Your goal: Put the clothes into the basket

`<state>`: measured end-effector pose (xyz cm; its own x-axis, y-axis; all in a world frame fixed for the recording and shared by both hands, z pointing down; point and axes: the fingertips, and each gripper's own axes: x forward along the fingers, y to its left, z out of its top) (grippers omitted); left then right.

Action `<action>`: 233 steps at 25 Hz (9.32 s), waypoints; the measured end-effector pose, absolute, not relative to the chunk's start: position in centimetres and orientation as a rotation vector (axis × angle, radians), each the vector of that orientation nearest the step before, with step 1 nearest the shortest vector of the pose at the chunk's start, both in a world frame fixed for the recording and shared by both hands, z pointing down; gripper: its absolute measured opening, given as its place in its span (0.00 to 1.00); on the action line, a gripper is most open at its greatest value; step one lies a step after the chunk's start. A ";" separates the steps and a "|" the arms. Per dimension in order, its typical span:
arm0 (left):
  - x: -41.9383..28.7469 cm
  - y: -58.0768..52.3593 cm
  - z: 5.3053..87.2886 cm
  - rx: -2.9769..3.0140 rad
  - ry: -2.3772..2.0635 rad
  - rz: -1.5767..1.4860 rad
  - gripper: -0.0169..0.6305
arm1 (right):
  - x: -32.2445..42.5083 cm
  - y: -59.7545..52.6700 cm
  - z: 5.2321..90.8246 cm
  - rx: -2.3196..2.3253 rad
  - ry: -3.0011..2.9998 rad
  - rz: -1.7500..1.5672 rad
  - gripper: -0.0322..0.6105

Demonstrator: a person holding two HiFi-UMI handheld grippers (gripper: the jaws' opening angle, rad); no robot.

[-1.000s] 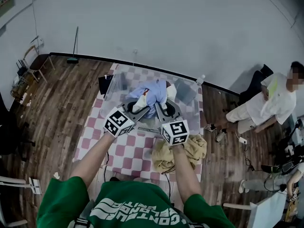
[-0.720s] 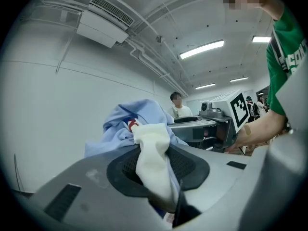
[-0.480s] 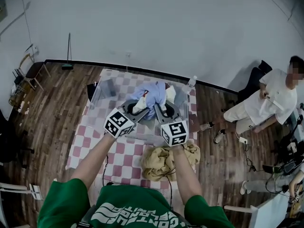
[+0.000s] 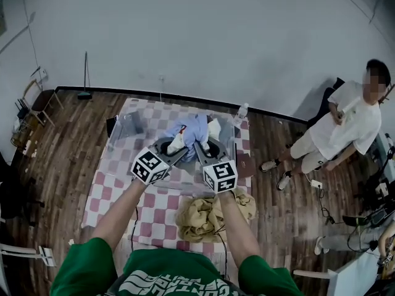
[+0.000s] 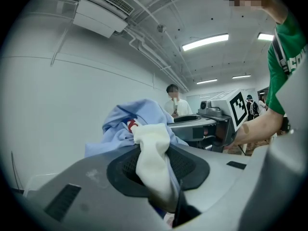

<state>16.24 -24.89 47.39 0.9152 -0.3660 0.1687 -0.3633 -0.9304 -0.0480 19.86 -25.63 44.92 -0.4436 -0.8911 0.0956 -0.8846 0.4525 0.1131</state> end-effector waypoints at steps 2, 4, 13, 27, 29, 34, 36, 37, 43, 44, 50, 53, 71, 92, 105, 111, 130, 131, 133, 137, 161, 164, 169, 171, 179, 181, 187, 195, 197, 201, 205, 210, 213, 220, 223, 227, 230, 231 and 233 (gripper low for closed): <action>16.2 -25.4 47.6 -3.063 0.570 -0.282 0.18 | 19.8 -26.1 45.2 1.573 -2.549 -0.063 0.19; 15.8 -25.8 48.0 -3.073 0.563 -0.287 0.18 | 19.4 -26.6 45.6 1.570 -2.541 -0.053 0.19; 13.9 -28.4 49.5 -3.101 0.445 -0.332 0.18 | 17.4 -29.1 47.0 1.591 -2.488 -0.015 0.19; 11.4 -33.8 57.0 -3.211 0.335 -0.536 0.18 | 14.7 -35.0 54.9 1.461 -2.393 0.185 0.19; 11.4 -34.3 58.5 -3.230 0.319 -0.576 0.18 | 14.6 -35.6 56.5 1.430 -2.373 0.215 0.19; 11.3 -35.1 62.2 -3.273 0.282 -0.683 0.18 | 14.4 -36.6 60.4 1.344 -2.337 0.296 0.19; 11.5 -35.4 63.7 -3.288 0.264 -0.728 0.18 | 14.5 -37.0 62.0 1.311 -2.321 0.332 0.19; 11.6 -35.6 64.5 -3.294 0.255 -0.753 0.18 | 14.6 -37.3 62.8 1.294 -2.312 0.350 0.19; 12.1 -36.2 69.3 -3.308 0.187 -0.918 0.18 | 14.9 -38.1 68.1 1.179 -2.248 0.450 0.19; 12.2 -36.2 70.2 -3.306 0.177 -0.950 0.18 | 14.9 -38.2 69.0 1.159 -2.238 0.468 0.19; 12.2 -36.1 75.5 -3.287 0.106 -1.163 0.18 | 14.9 -38.2 74.7 1.052 -2.168 0.592 0.19; 12.1 -35.5 78.0 -3.249 0.058 -1.289 0.18 | 14.7 -37.6 77.5 0.992 -2.128 0.646 0.19; 10.9 -33.5 86.7 -3.178 -0.067 -1.623 0.18 | 13.6 -35.4 86.7 0.816 -1.989 0.778 0.19; 8.6 -35.9 85.6 -3.009 0.087 -1.692 0.36 | 14.9 -35.5 83.5 0.855 -1.965 0.720 0.33; 9.3 -36.7 74.1 -3.104 0.297 -1.295 0.35 | 16.6 -35.8 72.5 1.125 -2.110 0.544 0.31; 9.7 -35.8 67.2 -3.150 0.406 -0.975 0.20 | 16.5 -33.8 65.1 1.283 -2.209 0.394 0.12; 9.1 -25.6 51.2 -3.257 0.541 -0.231 0.03 | 15.5 -22.4 50.2 1.542 -2.469 0.163 0.06; 9.1 -25.0 51.1 -3.263 0.547 -0.215 0.03 | 15.5 -21.8 50.3 1.549 -2.471 0.170 0.06; 9.0 -24.1 51.4 -3.272 0.555 -0.204 0.03 | 15.6 -20.9 50.8 1.557 -2.471 0.190 0.06; 8.8 -22.7 52.3 -3.282 0.561 -0.209 0.03 | 15.7 -19.4 51.9 1.569 -2.465 0.226 0.06; 11.3 -18.1 52.4 -3.292 0.446 -0.183 0.03 | 18.1 -15.7 52.2 1.652 -2.423 0.234 0.06; 13.7 -16.4 52.8 -3.307 0.333 -0.201 0.03 | 19.9 -14.4 52.5 1.715 -2.384 0.243 0.06; 19.0 -13.1 53.3 -3.299 0.112 -0.221 0.03 | 24.7 -11.4 53.1 1.852 -2.278 0.258 0.06; 21.2 -10.8 54.2 -3.293 -0.010 -0.253 0.03 | 27.2 -9.1 53.9 1.940 -2.206 0.294 0.06; 27.3 -3.0 59.5 -3.259 -0.334 -0.433 0.03 | 35.7 -0.9 58.7 2.150 -1.942 0.443 0.06; 28.2 -2.2 61.1 -3.248 -0.362 -0.480 0.03 | 37.0 0.4 60.1 2.164 -1.892 0.465 0.06; 28.6 -1.8 66.6 -3.245 -0.350 -0.631 0.03 | 40.1 2.1 64.0 2.158 -1.836 0.541 0.07; 26.4 -2.6 73.6 -3.271 -0.205 -0.880 0.12 | 41.4 1.6 70.1 2.028 -1.867 0.699 0.28; 25.8 -3.0 75.0 -3.278 -0.149 -0.927 0.22 | 41.8 1.2 71.6 1.986 -1.858 0.727 0.31; 24.9 -3.6 77.5 -3.283 -0.062 -0.990 0.34 | 42.9 0.6 74.2 1.936 -1.838 0.777 0.41; 24.4 -4.2 79.6 -3.292 0.032 -1.052 0.46 | 43.7 0.2 76.6 1.874 -1.832 0.830 0.49; 23.7 -5.2 82.1 -3.318 0.182 -1.146 0.60 | 44.4 -0.5 78.9 1.824 -1.844 0.892 0.56; 23.4 -5.0 84.0 -3.320 0.220 -1.244 0.63 | 44.9 -0.6 80.3 1.810 -1.839 0.943 0.59; 23.7 -4.8 87.2 -3.328 0.260 -1.379 0.68 | 45.6 -1.5 83.5 1.733 -1.838 1.037 0.62; 24.1 -4.8 87.7 -3.345 0.264 -1.404 0.68 | 45.8 -2.0 84.9 1.697 -1.825 1.062 0.62; 24.4 -4.5 88.4 -3.377 0.277 -1.444 0.68 | 45.8 -2.6 86.4 1.636 -1.814 1.079 0.62; 24.8 -4.1 89.1 -3.405 0.291 -1.467 0.68 | 45.7 -2.8 87.5 1.611 -1.814 1.118 0.62; 25.0 -3.9 89.3 -3.412 0.296 -1.475 0.68 | 45.7 -2.8 87.8 1.606 -1.814 1.131 0.62; 25.1 -3.6 89.7 -3.424 0.305 -1.490 0.68 | 45.6 -2.8 88.3 1.603 -1.819 1.171 0.62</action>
<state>25.11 -3.62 89.69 0.6997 0.0907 0.7086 -0.3619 -0.8102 0.4610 45.58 -2.76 88.26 -0.2267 -0.5760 0.7854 -0.9534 -0.0334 -0.2997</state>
